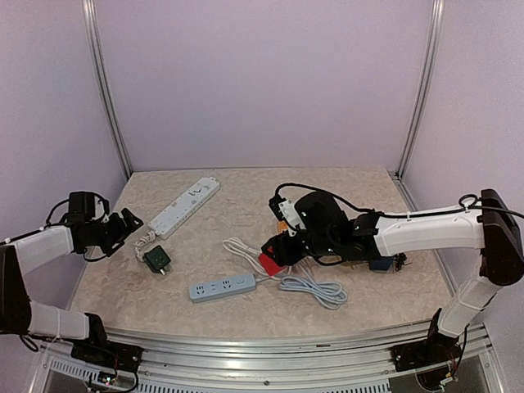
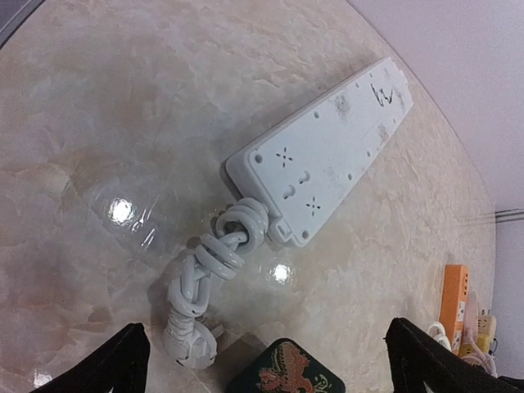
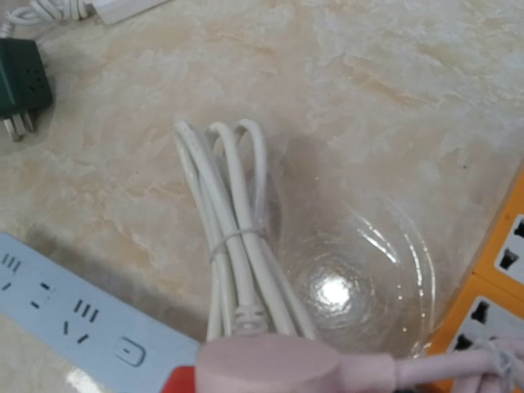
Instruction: Pull the plug off the socket
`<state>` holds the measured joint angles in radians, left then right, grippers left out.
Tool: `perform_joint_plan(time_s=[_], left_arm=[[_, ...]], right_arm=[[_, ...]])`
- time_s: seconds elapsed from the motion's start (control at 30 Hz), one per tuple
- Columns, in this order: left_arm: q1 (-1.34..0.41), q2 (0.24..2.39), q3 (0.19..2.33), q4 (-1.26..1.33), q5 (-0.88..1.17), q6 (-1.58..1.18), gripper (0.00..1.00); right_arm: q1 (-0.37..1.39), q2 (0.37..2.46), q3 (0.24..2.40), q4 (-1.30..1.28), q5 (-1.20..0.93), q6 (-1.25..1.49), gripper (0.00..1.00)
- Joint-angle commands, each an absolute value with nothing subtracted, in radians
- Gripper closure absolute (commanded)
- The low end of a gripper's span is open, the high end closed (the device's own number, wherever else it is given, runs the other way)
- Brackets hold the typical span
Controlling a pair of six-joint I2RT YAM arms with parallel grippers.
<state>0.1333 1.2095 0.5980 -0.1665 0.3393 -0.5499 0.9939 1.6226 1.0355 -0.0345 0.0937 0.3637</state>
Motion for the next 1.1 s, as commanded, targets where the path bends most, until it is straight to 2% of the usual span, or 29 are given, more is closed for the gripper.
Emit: perform_joint_plan(time_s=[0.0, 0.23, 0.4, 0.53, 0.7, 0.83, 1.07], left_arm=[[0.131, 1.083, 0.590, -0.219, 0.290, -0.541, 0.01], [0.057, 0.879, 0.576, -0.215, 0.355, -0.627, 0.01], [-0.151, 0.840, 0.510, -0.106, 0.330, -0.772, 0.01], [-0.413, 0.872, 0.463, 0.077, 0.262, -0.870, 0.01], [-0.638, 0.996, 0.544, 0.164, 0.171, -0.849, 0.01], [-0.693, 1.140, 0.626, 0.161, 0.189, -0.818, 0.02], [-0.693, 1.191, 0.645, 0.242, 0.268, -0.837, 0.01]], right_arm=[[0.955, 1.553, 1.037, 0.103, 0.056, 0.432, 1.00], [0.923, 1.591, 1.061, 0.119, 0.012, 0.487, 1.00], [0.924, 1.639, 1.072, 0.127, 0.025, 0.534, 1.00], [0.924, 1.635, 1.056, 0.196, 0.013, 0.607, 1.00], [0.928, 1.631, 1.067, 0.275, -0.024, 0.655, 1.00], [0.929, 1.602, 1.054, 0.366, -0.120, 0.636, 1.00], [0.916, 1.498, 0.957, 0.521, -0.269, 0.577, 1.00]])
